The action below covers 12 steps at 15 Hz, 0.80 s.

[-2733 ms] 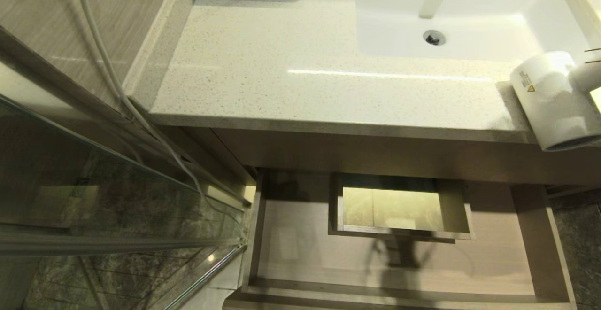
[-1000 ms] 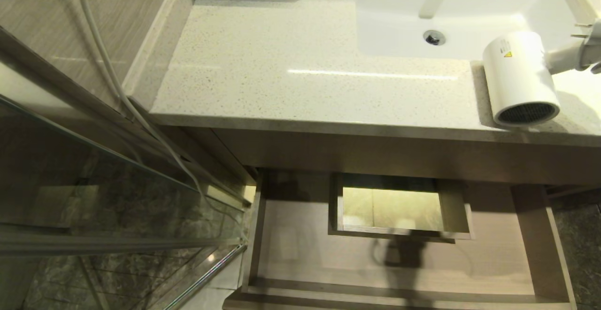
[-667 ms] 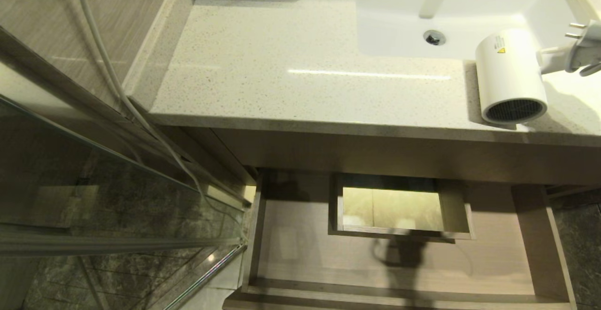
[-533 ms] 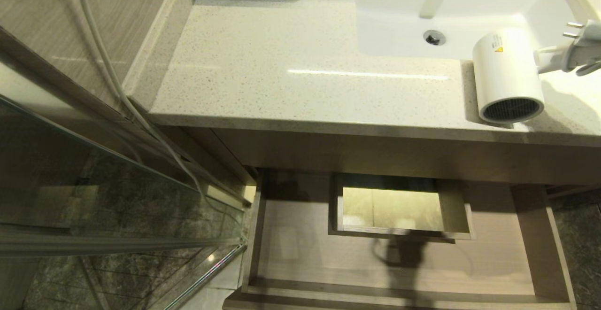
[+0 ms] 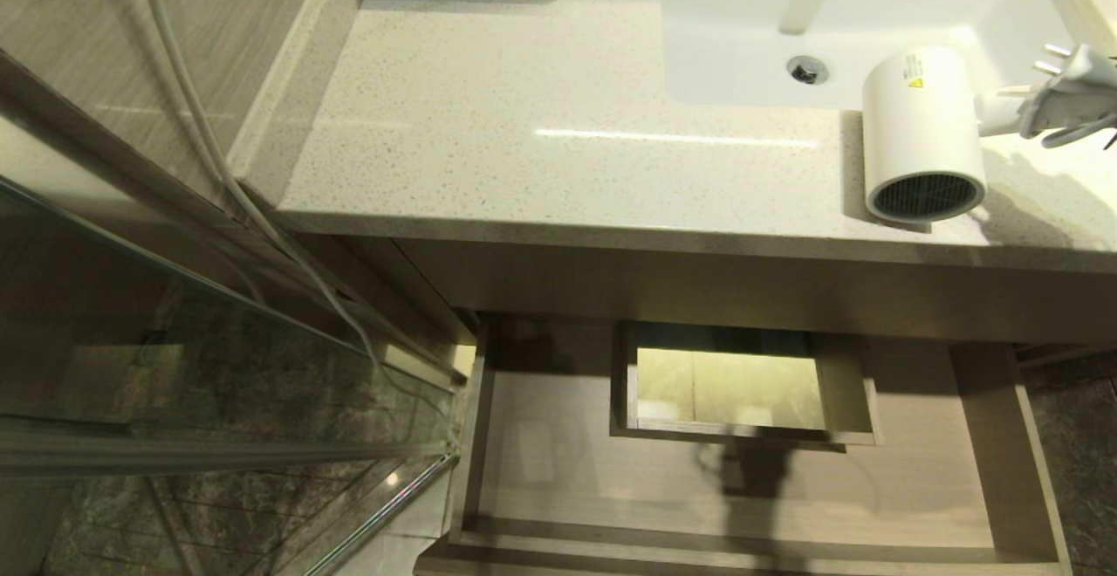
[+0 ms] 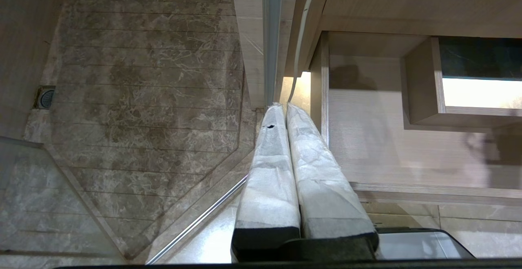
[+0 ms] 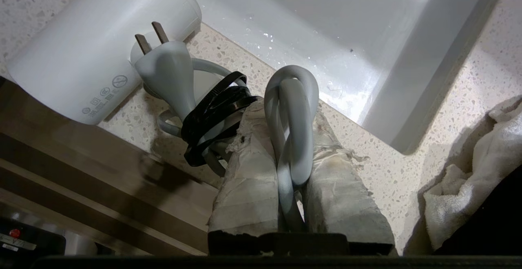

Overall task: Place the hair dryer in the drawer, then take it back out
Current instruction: Place it on the countertop

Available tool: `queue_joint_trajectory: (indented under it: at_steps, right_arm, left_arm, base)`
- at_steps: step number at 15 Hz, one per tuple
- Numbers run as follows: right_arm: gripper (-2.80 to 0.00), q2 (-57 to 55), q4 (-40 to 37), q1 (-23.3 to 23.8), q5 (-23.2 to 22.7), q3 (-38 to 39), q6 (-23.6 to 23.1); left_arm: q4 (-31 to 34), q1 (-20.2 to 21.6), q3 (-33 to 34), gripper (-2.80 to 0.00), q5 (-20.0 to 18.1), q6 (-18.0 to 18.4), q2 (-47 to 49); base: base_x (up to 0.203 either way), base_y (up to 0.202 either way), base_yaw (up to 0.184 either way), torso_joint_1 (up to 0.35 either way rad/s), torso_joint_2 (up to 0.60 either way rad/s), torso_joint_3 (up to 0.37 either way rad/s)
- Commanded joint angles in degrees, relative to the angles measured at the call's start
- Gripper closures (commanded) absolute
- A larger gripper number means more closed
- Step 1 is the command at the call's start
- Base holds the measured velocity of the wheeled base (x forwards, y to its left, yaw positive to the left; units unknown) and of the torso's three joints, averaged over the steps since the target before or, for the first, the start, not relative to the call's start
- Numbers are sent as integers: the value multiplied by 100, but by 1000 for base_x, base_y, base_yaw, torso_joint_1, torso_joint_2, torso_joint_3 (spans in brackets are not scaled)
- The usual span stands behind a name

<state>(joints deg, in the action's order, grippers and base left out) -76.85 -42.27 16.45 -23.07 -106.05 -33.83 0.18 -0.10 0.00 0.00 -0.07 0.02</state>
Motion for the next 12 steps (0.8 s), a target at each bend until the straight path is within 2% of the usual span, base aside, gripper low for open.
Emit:
queue_joint_trajectory:
  at_steps: [1, 5, 12]
  right_arm:
    - [0, -14, -165, -1, -13, 76, -104]
    - [0, -14, -301, 92, -5, 309, -231]
    - [0, -124, -608, 473, -13, 676, -835]
  left_arm:
    - [-1, 1, 1, 0, 0, -1, -2]
    - [-1, 1, 9, 0, 0, -1, -2]
    - [-1, 1, 9, 0, 0, -1, -2]
  base:
    - [0, 0, 0, 0, 0, 0]
    - [0, 0, 0, 0, 0, 0]
    - [0, 0, 0, 0, 0, 0]
